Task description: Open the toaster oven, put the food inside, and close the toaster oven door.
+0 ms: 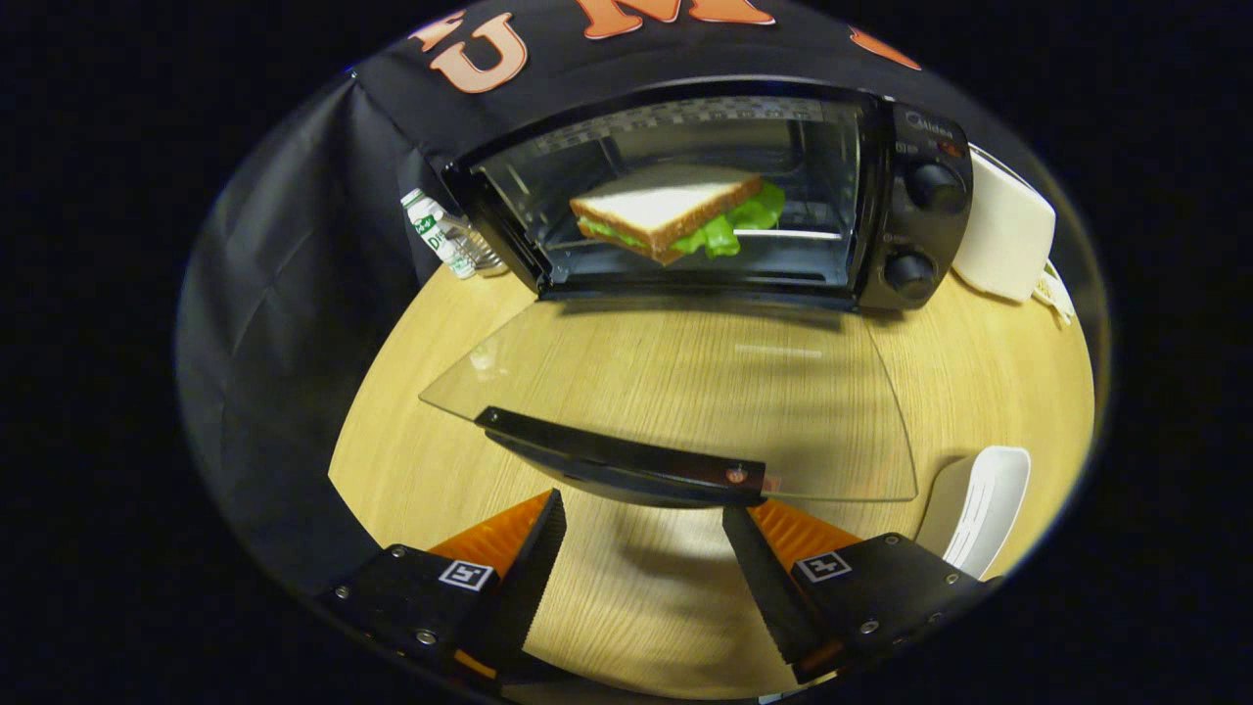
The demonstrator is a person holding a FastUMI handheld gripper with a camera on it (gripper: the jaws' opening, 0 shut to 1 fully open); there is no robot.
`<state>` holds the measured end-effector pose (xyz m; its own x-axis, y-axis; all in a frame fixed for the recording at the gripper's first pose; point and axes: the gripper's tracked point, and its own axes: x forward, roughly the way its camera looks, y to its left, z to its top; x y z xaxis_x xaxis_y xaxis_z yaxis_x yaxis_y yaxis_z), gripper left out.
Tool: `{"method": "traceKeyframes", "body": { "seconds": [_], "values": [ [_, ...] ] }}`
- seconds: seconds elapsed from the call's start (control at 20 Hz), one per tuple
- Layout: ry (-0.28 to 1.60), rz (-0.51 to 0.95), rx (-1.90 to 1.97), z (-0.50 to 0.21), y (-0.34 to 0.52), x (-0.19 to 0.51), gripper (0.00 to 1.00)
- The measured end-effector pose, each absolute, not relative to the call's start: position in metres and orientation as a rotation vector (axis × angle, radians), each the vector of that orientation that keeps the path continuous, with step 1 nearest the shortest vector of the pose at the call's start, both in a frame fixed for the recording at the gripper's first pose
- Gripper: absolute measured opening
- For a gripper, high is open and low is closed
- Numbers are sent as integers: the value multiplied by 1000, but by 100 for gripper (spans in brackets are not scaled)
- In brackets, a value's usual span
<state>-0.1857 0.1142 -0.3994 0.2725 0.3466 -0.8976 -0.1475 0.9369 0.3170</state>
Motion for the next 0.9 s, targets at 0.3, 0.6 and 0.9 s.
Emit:
{"method": "traceKeyframes", "body": {
  "seconds": [0.3, 0.6, 0.9],
  "values": [
    [1150, 357, 225, -358, 124, -143, 97],
    [1061, 322, 321, -334, 124, -88, 96],
    [935, 275, 246, -308, 109, -30, 96]
  ]
}}
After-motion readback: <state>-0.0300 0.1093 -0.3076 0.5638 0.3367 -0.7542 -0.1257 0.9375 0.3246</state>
